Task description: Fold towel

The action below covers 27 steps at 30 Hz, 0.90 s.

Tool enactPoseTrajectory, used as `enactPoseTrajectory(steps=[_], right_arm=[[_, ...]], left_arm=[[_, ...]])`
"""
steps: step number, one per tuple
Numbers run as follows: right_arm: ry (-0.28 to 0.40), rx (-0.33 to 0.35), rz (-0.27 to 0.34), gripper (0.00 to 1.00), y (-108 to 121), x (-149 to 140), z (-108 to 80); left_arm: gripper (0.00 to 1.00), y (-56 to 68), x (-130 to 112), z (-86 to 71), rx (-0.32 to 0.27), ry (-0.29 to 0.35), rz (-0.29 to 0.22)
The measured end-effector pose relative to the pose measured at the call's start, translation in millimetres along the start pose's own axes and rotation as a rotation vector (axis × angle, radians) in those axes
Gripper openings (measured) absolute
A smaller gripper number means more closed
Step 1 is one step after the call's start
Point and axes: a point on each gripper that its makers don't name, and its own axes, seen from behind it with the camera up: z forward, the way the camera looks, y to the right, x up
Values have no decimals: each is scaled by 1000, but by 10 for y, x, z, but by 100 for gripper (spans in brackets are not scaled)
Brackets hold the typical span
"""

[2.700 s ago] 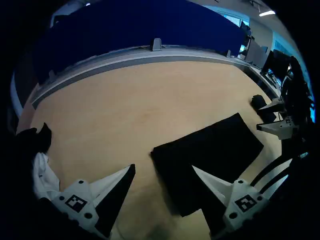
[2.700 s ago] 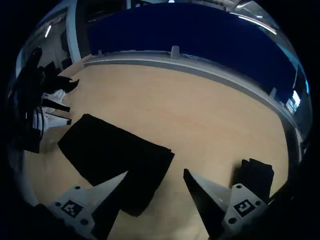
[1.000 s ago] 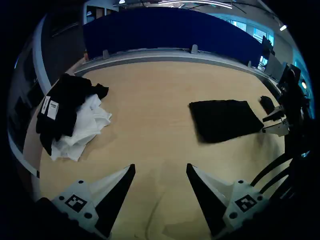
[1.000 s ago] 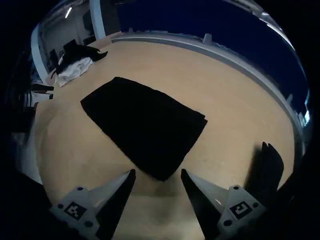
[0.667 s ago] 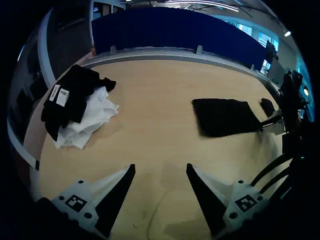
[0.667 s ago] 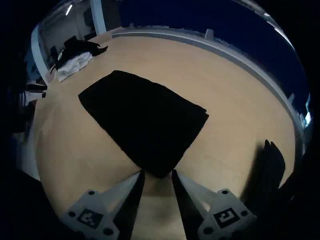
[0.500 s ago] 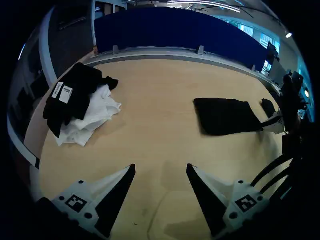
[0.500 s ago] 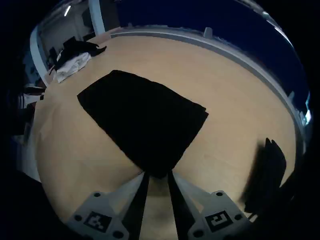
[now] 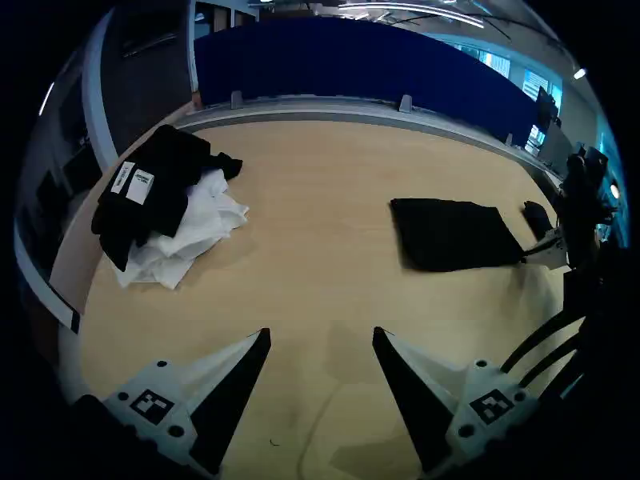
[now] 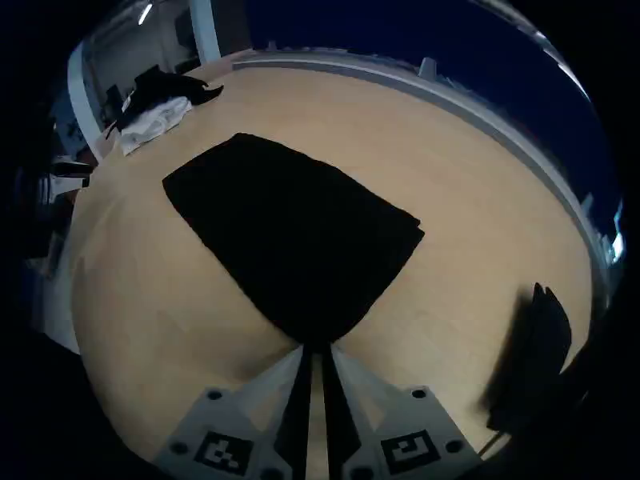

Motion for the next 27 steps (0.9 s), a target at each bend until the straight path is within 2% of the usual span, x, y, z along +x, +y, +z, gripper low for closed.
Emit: enactPoseTrajectory(steps=[11, 17, 27], right_arm=[[34, -18, -23, 6, 23, 145, -91], [73, -25, -63, 6, 16, 454, -240], [125, -27, -186, 6, -104, 1100, -402]], left_arm=[[95, 13, 46, -64, -2, 10, -5], [95, -25, 67, -103, 1, 19, -10], [95, -99, 66, -205, 8, 38, -29]])
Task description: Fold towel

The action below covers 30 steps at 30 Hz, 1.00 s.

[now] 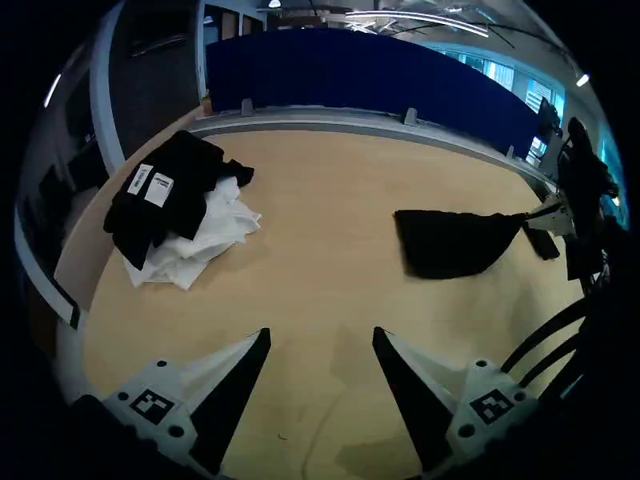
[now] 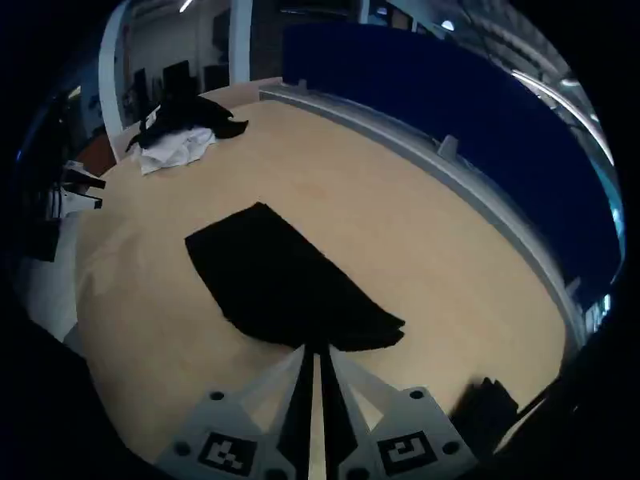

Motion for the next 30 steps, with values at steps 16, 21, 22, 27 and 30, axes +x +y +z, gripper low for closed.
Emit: enactPoseTrajectory(steps=[16, 21, 22, 27, 30], right_arm=[[22, 62, -116, 6, -317, 537, 235], [38, 124, -147, 6, -661, 729, 462], [40, 140, -153, 5, -752, 757, 523], [37, 213, -159, 6, -1179, 806, 890], [21, 263, -135, 6, -1432, 756, 1146]], left_arm=[[95, -64, 81, -162, 13, 36, -2], [95, -87, 96, -262, 31, 49, -3], [95, -89, 95, -286, 35, 51, -4], [95, -100, 67, -360, 50, 55, -5], [95, -108, 30, -369, 58, 53, -3]])
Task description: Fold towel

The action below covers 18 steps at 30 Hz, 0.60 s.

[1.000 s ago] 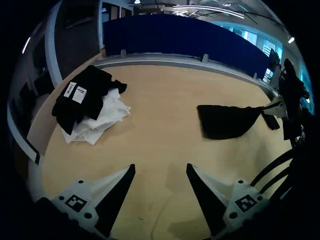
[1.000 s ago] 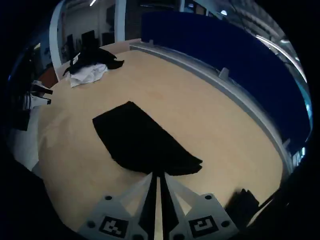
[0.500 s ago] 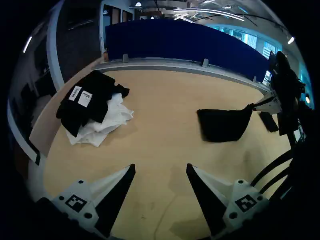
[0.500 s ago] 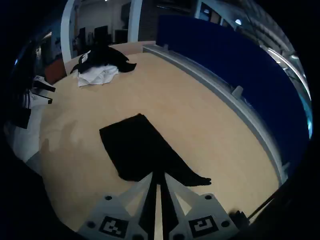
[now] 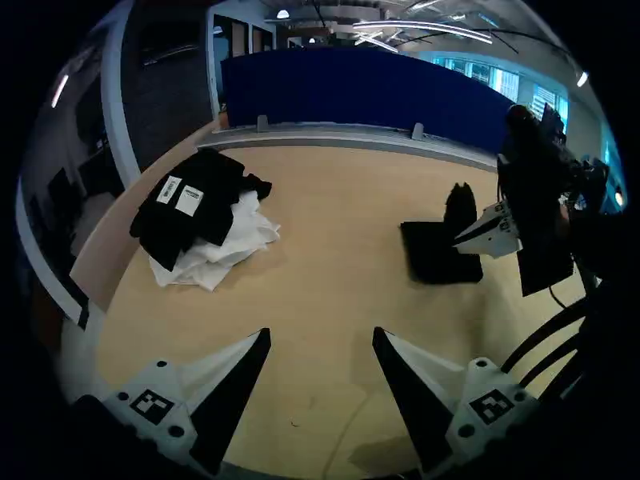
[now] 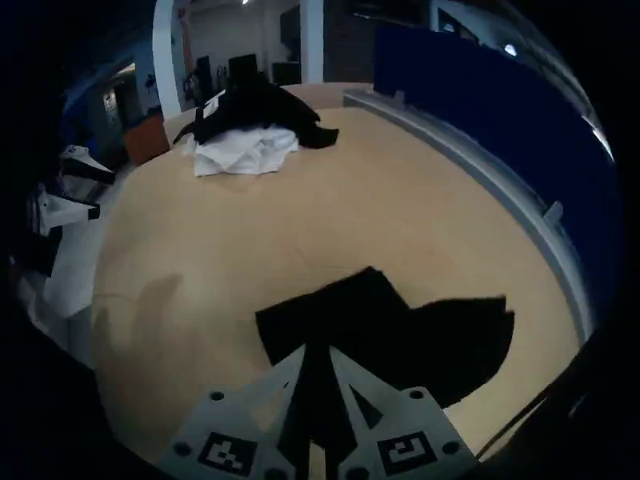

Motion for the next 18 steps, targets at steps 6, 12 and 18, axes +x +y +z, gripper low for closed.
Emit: enactPoseTrajectory(steps=[6, 12, 18], right_arm=[[-22, 51, 42, 5, -205, -109, 329], [-26, 61, 48, 8, -215, -138, 326], [-17, 64, 47, 29, -192, -126, 259]], left_arm=[[95, -6, -54, 8, 10, -4, 9], [95, 26, -15, 11, 0, -4, 9], [95, 41, 37, 31, -4, -3, 18]])
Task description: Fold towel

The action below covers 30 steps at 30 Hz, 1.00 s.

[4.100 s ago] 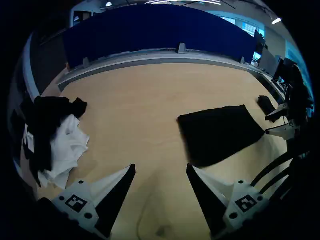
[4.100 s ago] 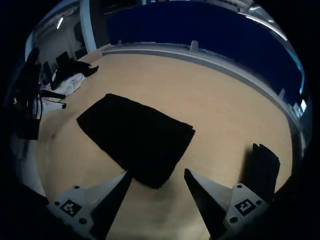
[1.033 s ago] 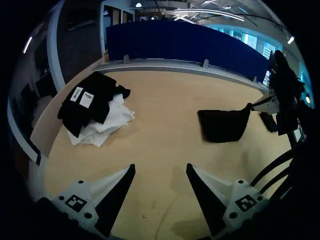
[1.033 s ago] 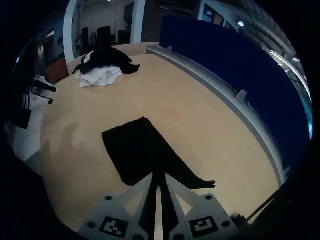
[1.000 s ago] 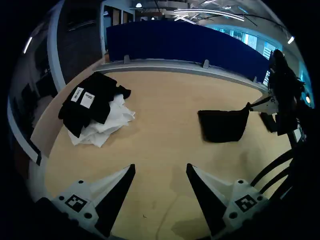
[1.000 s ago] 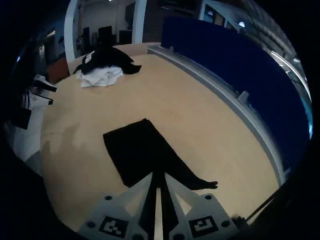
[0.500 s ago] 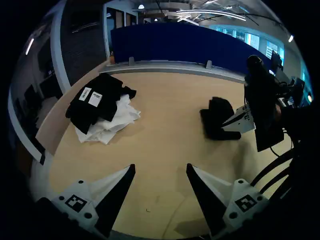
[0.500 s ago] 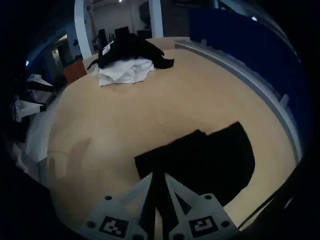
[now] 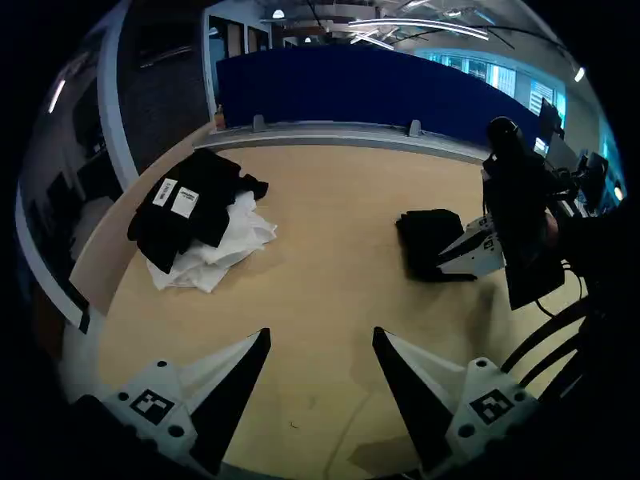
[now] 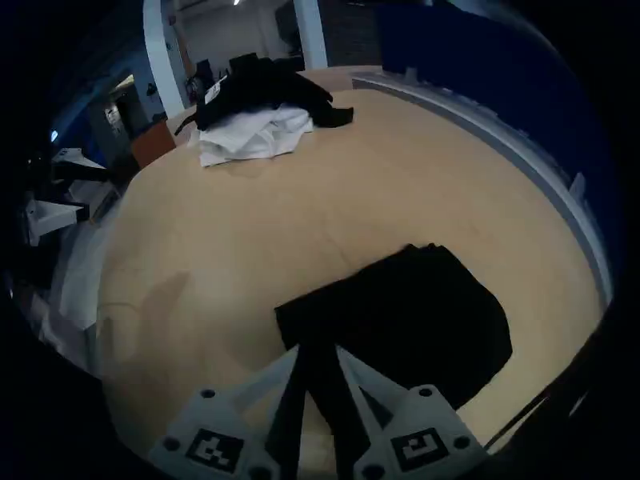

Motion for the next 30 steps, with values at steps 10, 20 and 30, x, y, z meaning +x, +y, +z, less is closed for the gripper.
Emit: enactPoseTrajectory(steps=[10, 20, 30], right_arm=[[38, -10, -16, 94, 16, 10, -184], [71, -65, 14, 100, 148, -15, -400], [45, -122, 46, 100, 265, -323, -565]], left_arm=[[95, -18, 5, 20, 9, -1, 4], [95, 0, 9, 23, 7, 0, -2], [95, 37, 21, 22, 1, 3, 4]])
